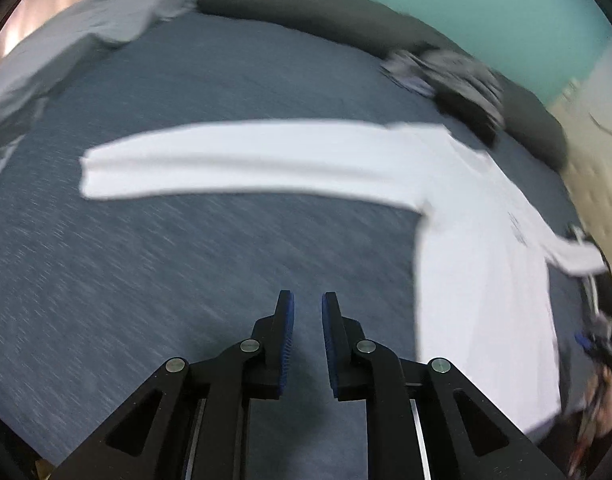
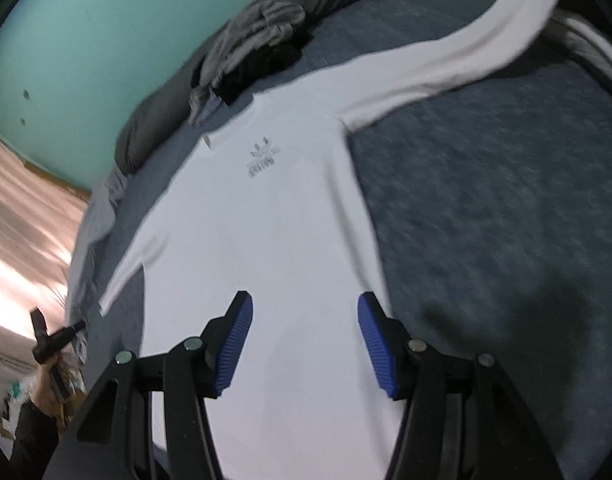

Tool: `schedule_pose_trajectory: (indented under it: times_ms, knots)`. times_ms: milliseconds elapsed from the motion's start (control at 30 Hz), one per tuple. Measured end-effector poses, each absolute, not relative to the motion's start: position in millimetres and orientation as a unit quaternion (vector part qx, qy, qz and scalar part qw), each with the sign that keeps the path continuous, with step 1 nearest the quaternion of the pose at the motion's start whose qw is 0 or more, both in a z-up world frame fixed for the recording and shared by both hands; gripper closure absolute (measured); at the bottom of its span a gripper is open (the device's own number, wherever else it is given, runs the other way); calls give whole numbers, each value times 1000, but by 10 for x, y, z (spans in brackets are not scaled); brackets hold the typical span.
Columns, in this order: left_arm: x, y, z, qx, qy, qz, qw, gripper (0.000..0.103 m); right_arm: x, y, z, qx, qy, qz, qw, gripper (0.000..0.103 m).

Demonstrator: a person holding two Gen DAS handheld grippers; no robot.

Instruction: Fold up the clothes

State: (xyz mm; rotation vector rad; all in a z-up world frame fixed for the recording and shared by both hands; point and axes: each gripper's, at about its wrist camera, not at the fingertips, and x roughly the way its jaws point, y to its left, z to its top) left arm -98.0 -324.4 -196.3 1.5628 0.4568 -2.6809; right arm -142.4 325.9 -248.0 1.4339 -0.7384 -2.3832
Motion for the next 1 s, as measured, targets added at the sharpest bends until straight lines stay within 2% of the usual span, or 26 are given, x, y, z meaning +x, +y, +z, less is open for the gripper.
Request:
schedule_pose_trajectory:
  times_ms: [133, 200, 333, 633, 1000]
  knots:
    - [-796, -2859, -2070, 517, 140, -844, -38, 86, -1192, 3423, -2529, 523, -247, -806, 126, 47]
    - [-711, -2689, -2141, 526, 137, -837, -56, 82, -1080, 3471, -2613, 539, -253, -794, 124, 47]
    - [-604, -2443, -2333, 547, 136, -822, -80, 79, -862, 3496, -2758, 566, -253, -775, 123, 47]
    - [-321, -2195, -2532, 578, 126, -800, -103, 68, -662, 3406, -2865, 589, -241, -759, 139, 47]
    - [-522, -2229, -2662, 566, 145, -806, -95, 68, -850, 3406, -2945, 586, -248, -761, 128, 47]
